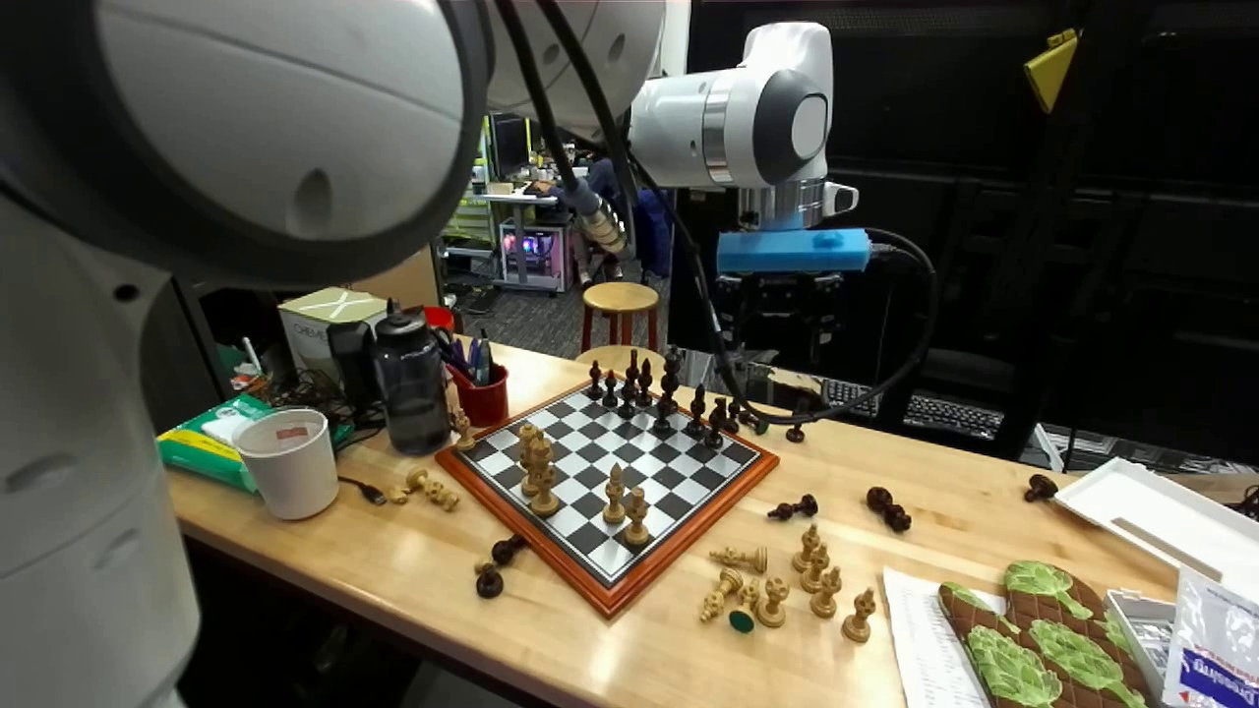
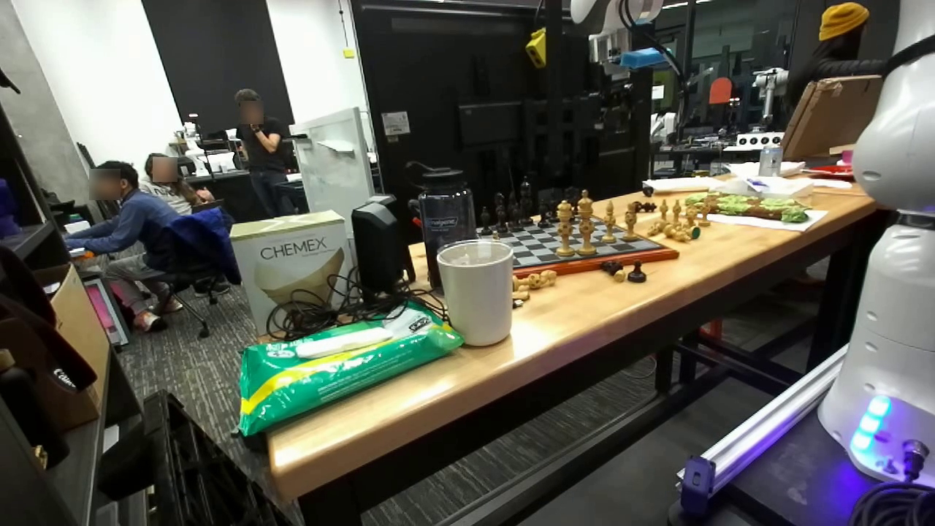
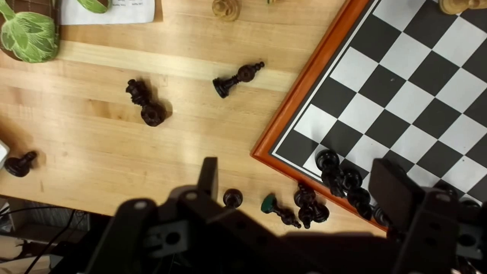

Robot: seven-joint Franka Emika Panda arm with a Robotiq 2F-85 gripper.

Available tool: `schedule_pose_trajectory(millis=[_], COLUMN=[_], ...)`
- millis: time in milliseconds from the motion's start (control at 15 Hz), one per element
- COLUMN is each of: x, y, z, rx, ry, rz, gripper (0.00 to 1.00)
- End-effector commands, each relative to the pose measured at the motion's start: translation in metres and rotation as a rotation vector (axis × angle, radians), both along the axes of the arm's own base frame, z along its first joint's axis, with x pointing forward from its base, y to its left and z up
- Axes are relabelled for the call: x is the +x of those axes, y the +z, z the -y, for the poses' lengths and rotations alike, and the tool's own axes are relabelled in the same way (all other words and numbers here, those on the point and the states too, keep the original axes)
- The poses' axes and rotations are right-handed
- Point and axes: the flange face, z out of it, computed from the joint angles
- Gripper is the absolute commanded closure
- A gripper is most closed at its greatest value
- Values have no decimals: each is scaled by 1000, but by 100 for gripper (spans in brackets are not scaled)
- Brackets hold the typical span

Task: Put the dark brown chess piece on the board

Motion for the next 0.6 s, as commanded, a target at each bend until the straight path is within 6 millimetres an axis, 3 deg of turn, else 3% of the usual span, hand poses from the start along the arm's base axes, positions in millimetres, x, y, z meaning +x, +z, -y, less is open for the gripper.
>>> schedule_pose_trajectory(millis=[0, 533], x=[22, 100], y=[1, -32], z=[6, 30], rx=[2, 57], ry=[49, 151], rz=[12, 69], gripper=[0, 0])
